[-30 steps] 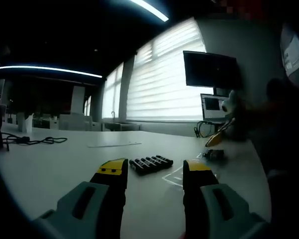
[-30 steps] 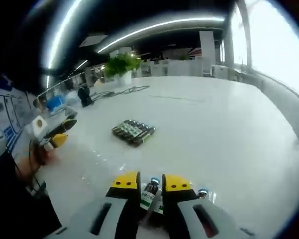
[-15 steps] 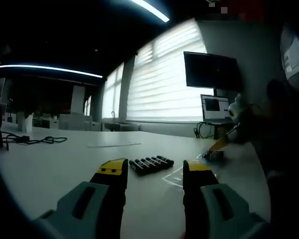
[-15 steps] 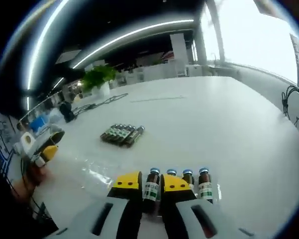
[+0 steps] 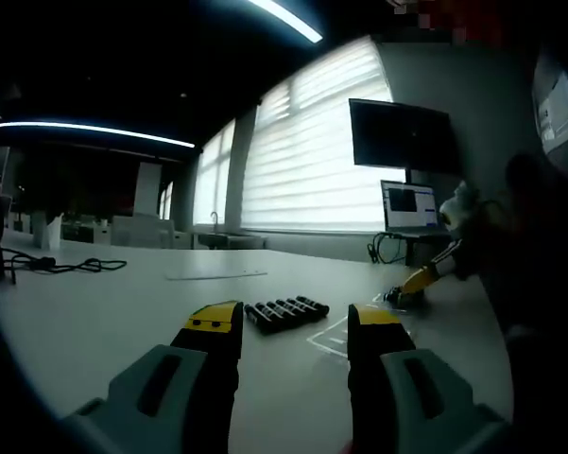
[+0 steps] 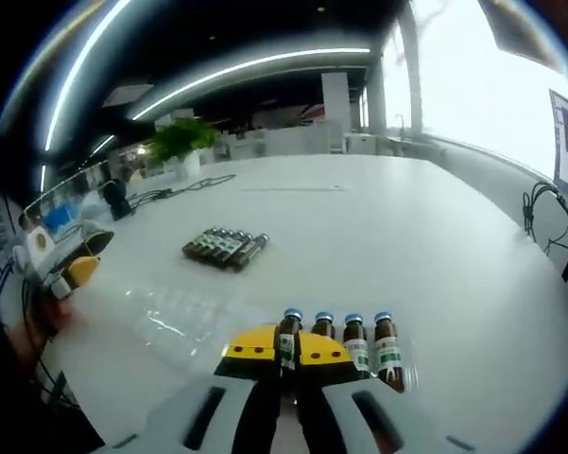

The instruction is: Grip medicine bottles put into box

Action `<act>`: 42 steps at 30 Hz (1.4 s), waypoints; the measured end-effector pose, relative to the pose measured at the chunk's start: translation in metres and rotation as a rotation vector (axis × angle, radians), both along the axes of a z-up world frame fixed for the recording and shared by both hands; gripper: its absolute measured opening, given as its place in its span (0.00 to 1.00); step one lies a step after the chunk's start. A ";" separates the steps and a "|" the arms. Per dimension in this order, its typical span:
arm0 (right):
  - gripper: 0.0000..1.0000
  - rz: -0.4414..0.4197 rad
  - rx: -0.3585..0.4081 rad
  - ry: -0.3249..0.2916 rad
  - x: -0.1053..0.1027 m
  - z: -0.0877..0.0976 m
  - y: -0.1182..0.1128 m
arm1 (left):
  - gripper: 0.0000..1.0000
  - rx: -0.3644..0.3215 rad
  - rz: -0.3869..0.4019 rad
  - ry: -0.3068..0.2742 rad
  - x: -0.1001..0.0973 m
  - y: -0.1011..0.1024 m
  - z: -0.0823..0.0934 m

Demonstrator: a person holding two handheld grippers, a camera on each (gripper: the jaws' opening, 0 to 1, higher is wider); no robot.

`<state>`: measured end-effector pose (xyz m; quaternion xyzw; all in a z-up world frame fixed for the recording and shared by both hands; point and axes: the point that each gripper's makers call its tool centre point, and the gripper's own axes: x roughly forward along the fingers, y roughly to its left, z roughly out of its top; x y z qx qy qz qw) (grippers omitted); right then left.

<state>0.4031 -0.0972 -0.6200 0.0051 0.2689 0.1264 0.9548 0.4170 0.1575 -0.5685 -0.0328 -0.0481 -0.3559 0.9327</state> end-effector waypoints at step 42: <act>0.00 -0.030 -0.222 -0.168 -0.002 -0.007 -0.002 | 0.37 -0.012 -0.005 -0.002 -0.001 0.000 0.002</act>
